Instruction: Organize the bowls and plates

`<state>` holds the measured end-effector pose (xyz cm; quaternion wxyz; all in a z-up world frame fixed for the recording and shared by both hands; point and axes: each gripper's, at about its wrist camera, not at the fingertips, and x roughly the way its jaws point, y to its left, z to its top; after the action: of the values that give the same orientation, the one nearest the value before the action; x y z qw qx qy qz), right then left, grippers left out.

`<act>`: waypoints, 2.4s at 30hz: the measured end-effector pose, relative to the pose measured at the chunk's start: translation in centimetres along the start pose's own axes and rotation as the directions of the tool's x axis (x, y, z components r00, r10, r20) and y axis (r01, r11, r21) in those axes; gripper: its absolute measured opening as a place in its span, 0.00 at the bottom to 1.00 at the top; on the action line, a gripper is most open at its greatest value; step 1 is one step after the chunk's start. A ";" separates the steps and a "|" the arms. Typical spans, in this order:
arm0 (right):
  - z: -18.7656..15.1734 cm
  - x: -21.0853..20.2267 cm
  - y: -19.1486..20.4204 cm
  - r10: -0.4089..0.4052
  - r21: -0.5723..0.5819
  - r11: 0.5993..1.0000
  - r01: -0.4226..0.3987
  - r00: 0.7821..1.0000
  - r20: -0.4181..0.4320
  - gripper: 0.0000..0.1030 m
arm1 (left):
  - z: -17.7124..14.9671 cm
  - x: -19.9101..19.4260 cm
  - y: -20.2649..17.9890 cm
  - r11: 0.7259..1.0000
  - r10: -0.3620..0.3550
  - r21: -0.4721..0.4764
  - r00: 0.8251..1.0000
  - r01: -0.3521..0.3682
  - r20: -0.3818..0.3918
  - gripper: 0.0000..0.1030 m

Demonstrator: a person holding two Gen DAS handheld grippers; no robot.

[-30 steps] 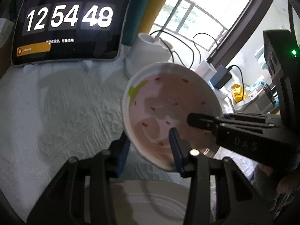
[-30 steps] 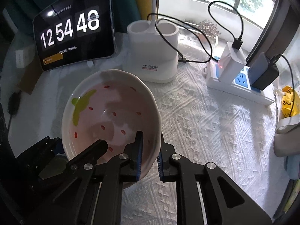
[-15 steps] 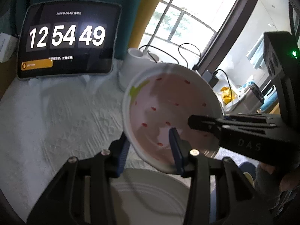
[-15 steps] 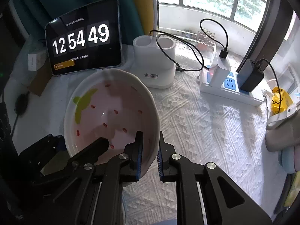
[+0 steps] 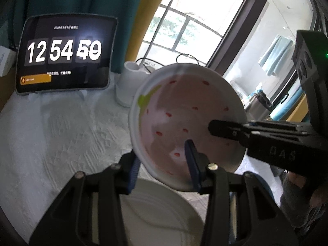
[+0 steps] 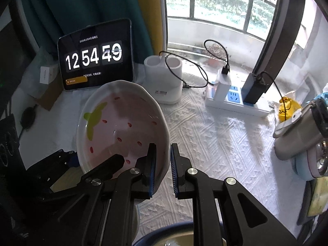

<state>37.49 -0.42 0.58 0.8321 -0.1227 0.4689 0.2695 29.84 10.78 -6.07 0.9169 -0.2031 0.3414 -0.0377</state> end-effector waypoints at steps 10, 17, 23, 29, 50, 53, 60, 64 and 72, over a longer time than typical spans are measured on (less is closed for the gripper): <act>-0.6 -2.8 0.4 -0.009 -0.015 1.000 0.009 1.000 0.027 0.14 | 0.3 -2.6 -1.4 1.000 -0.004 0.019 0.999 0.003 0.040 0.41; -1.3 -4.7 -0.2 -0.015 -0.012 1.000 0.016 0.999 0.050 0.14 | -0.3 -3.0 -2.7 0.999 -0.029 0.029 0.999 0.028 0.024 0.41; -2.4 -6.5 -1.0 -0.019 -0.002 1.000 0.020 0.998 0.067 0.14 | -0.7 -3.8 -4.3 0.998 -0.041 0.056 0.999 0.040 0.027 0.41; -3.6 -7.8 -2.1 -0.024 0.011 1.000 0.023 0.997 0.076 0.14 | -1.3 -4.1 -5.8 0.995 -0.058 0.082 0.998 0.057 0.008 0.41; -9.6 -8.8 -6.0 0.003 0.128 0.992 -0.010 0.999 0.054 0.14 | -4.7 -3.7 -9.4 0.987 -0.092 0.128 0.994 0.098 -0.053 0.41; -10.3 -8.8 -6.1 0.000 0.132 0.991 -0.006 0.999 0.049 0.15 | -5.3 -3.9 -9.8 0.986 -0.090 0.134 0.994 0.097 -0.055 0.41; -12.0 -8.3 -6.3 0.009 0.149 0.989 -0.013 1.000 0.027 0.15 | -6.6 -4.0 -10.1 0.985 -0.075 0.150 0.995 0.084 -0.060 0.41; -13.0 -8.0 -6.5 0.016 0.165 0.986 -0.017 1.000 0.009 0.15 | -7.2 -3.7 -10.4 0.983 -0.068 0.163 0.995 0.079 -0.072 0.41; -14.4 -7.5 -7.2 0.025 0.188 0.982 -0.023 1.000 -0.011 0.15 | -8.4 -3.1 -10.8 0.980 -0.058 0.187 0.993 0.075 -0.099 0.41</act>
<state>28.15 -15.42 -1.02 0.8334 -0.0400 0.4994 0.2333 22.81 -1.42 -5.64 0.9134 -0.1239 0.3717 -0.1102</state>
